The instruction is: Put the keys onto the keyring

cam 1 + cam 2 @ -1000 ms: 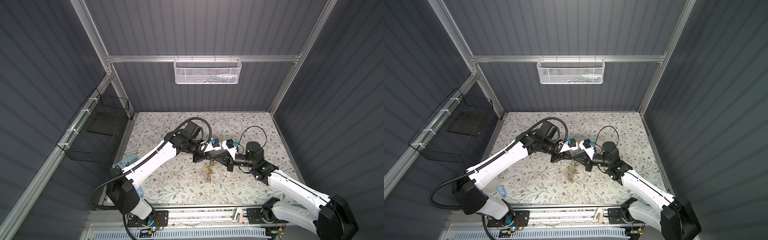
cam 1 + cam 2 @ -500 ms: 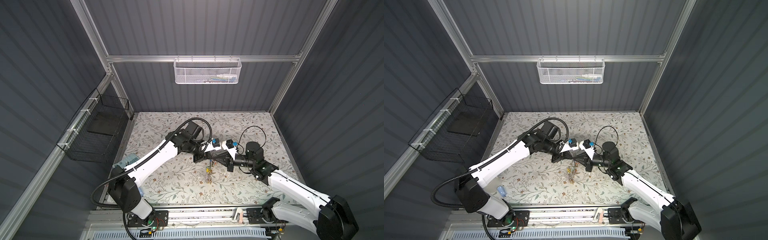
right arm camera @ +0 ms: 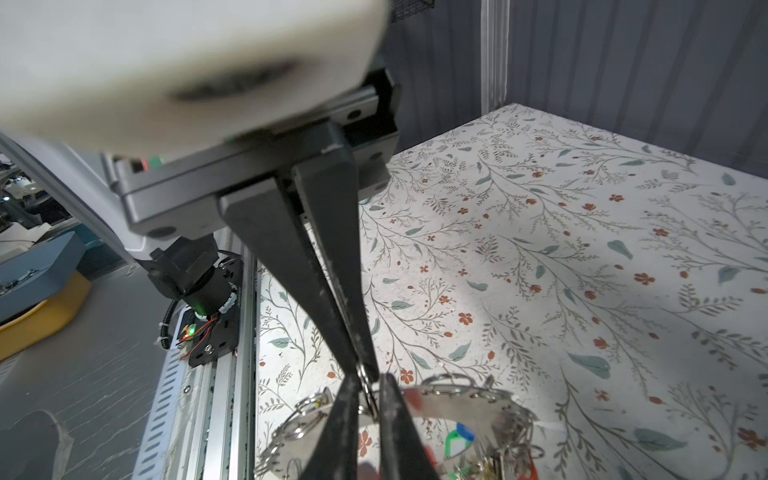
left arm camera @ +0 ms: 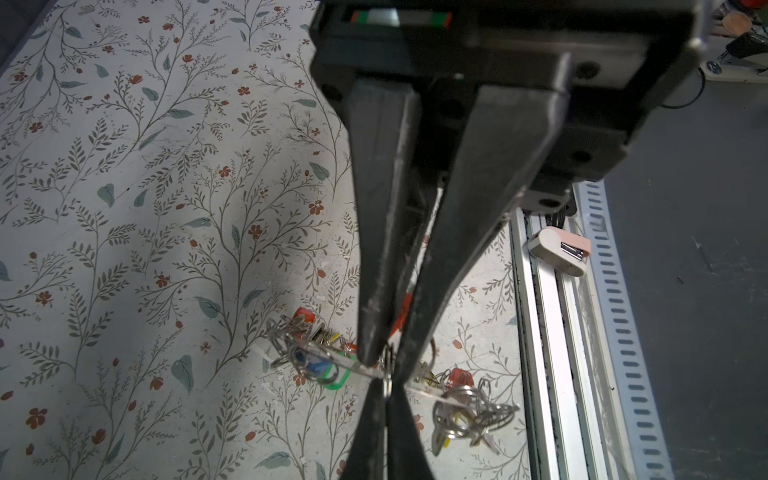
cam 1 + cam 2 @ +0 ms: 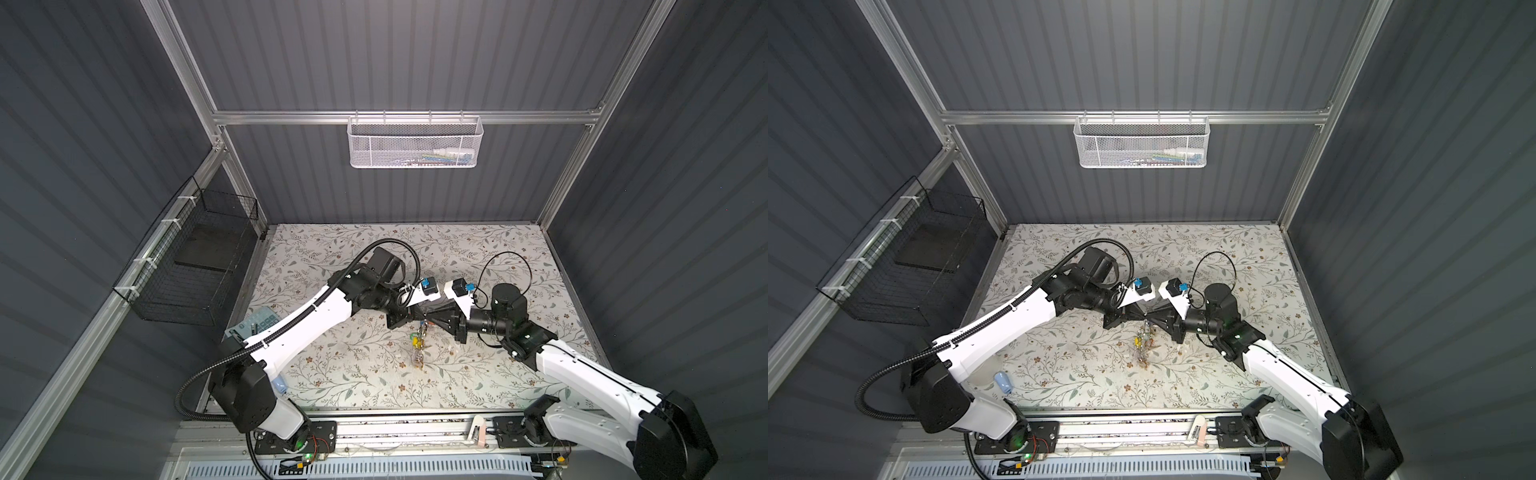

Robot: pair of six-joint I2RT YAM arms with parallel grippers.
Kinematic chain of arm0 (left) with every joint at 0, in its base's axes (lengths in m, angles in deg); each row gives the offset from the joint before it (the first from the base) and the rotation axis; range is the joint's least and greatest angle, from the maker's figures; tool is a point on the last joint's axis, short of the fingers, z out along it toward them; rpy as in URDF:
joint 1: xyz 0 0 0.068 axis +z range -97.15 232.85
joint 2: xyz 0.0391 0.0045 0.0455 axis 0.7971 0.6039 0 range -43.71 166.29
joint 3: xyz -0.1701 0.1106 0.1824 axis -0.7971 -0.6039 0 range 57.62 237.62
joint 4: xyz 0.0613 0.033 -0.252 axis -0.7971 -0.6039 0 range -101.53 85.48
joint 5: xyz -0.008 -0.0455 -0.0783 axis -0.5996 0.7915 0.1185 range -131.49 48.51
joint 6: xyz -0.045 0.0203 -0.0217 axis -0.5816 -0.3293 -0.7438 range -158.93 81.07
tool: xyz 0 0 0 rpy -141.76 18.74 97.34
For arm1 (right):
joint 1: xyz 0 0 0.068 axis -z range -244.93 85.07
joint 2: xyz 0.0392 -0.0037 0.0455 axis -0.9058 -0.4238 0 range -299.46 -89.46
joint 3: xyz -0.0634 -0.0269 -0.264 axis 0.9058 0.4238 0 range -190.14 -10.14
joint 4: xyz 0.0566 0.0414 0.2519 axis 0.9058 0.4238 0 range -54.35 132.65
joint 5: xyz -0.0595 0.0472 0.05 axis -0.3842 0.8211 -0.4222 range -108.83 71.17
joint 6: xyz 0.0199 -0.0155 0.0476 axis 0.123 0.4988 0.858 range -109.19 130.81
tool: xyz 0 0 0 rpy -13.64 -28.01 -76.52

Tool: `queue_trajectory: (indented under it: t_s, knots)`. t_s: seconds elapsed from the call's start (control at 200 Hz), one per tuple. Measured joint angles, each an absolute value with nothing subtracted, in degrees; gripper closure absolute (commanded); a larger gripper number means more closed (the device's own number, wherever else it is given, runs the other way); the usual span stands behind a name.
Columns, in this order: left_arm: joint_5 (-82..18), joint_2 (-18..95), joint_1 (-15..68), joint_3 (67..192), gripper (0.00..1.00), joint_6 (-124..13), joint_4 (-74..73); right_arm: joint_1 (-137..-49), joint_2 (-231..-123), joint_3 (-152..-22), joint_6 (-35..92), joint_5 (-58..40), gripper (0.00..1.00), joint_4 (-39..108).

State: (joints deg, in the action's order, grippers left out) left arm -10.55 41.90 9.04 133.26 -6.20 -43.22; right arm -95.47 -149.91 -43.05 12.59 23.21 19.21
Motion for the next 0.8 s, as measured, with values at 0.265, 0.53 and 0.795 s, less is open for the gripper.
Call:
queue_trajectory:
  t_s: [0.265,0.53,0.795]
  knots:
    - [-12.6,34.3,9.0,125.3,1.00,-11.8,-36.0,-94.3,-147.1,-42.9,14.4,20.9,0.67,16.1]
    - [-13.9,26.7,9.0,116.7,1.00,-19.4,-23.7,-94.2,-147.5,-42.9,15.5,22.1,0.61,15.1]
    - [-14.5,22.5,9.0,109.7,1.00,-25.8,-12.0,-94.2,-148.6,-42.7,16.5,25.2,0.60,13.4]
